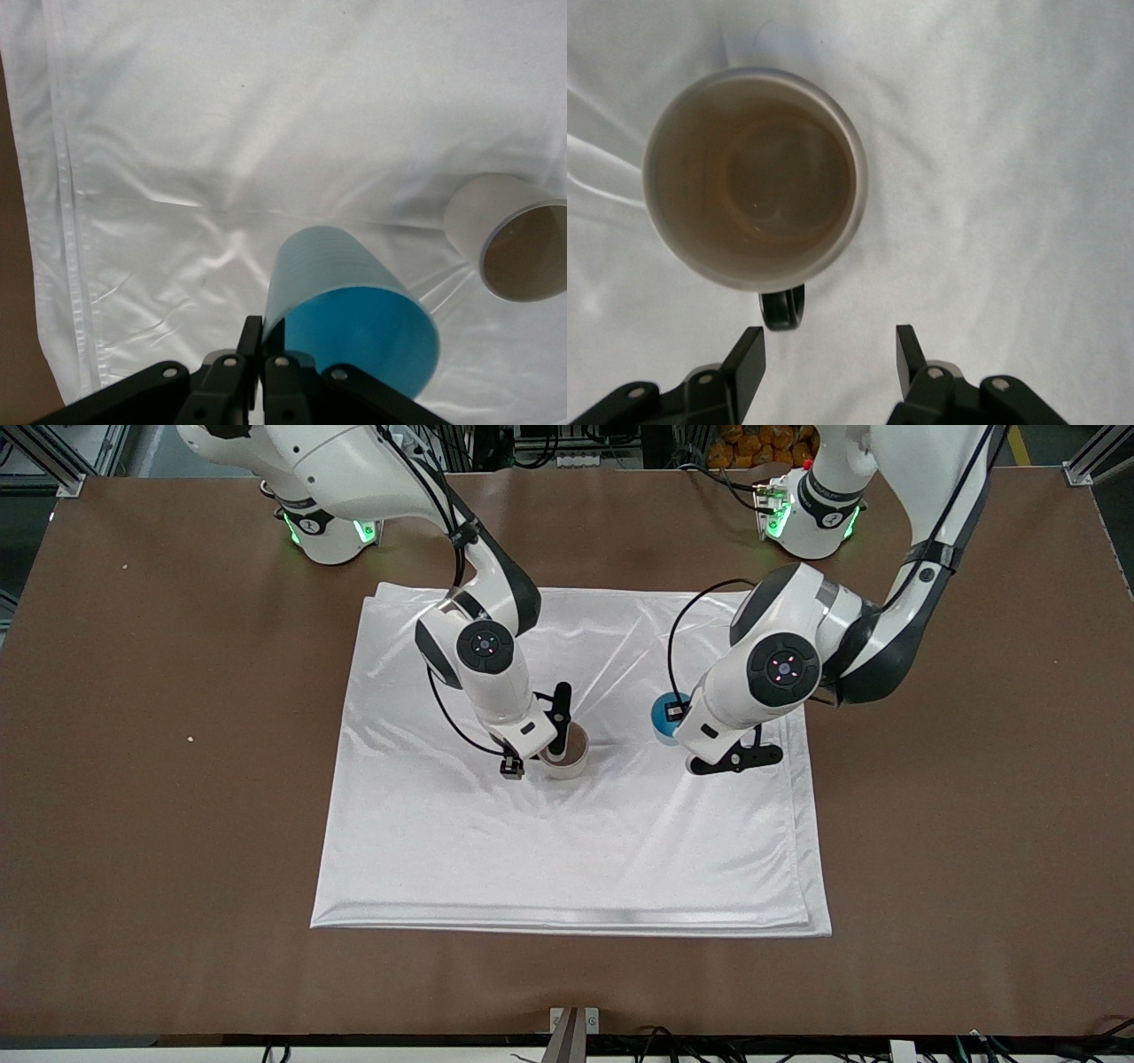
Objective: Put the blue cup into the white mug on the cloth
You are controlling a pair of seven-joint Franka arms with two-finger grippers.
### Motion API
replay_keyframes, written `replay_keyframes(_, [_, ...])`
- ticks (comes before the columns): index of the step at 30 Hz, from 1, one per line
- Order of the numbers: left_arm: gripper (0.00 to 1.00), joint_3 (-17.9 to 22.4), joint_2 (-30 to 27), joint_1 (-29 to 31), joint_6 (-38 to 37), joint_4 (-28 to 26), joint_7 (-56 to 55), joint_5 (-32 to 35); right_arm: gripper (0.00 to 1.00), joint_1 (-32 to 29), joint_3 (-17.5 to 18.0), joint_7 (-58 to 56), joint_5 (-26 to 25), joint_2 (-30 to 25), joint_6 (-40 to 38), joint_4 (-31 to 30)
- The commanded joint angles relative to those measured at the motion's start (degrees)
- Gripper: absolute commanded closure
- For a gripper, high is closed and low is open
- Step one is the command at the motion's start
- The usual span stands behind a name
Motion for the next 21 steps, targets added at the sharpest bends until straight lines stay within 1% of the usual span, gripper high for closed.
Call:
replay_keyframes(1, [1.00,0.14,1.22,-1.82,0.62,1.59,-2.95,-1.12,0.27,-1.17,-0.77,0.37,-0.83,-4.72,-5.34,-0.85])
replay_keyframes(4, [1.00,0.14,1.57,-2.79,0.71,2.11,-3.83,-1.12,0.23,-2.05,-0.95,0.46,-0.74,-6.48,-7.63,-0.85])
replay_keyframes(8, [1.00,0.14,1.66,-3.67,1.49,2.47,-4.80,-1.20,0.22,-2.66,-1.82,0.64,-0.83,-9.29,-9.65,-1.11])
replay_keyframes(11, [1.00,0.06,1.84,-4.20,3.34,2.47,-6.29,-1.47,0.14,-3.01,-3.05,0.46,-0.83,-11.13,-10.53,-1.20])
replay_keyframes(13, [1.00,0.05,2.27,-5.16,4.31,2.73,-7.35,-1.47,0.02,-3.19,-3.58,0.46,-0.83,-12.19,-11.49,-1.20])
replay_keyframes(14, [1.00,0.14,2.36,-5.69,4.57,3.08,-7.96,-1.47,0.00,-3.28,-4.02,0.46,-0.83,-12.89,-12.37,-1.20])
replay_keyframes(17, [1.00,0.14,3.33,-6.83,5.19,3.87,-9.02,-1.47,0.00,-3.72,-5.42,-0.68,-0.83,-15.00,-14.66,-1.20])
replay_keyframes(21, [1.00,0.14,4.82,-8.59,5.98,5.63,-10.42,-1.38,0.00,-3.72,-8.23,-3.40,-0.83,-17.72,-17.30,-1.02])
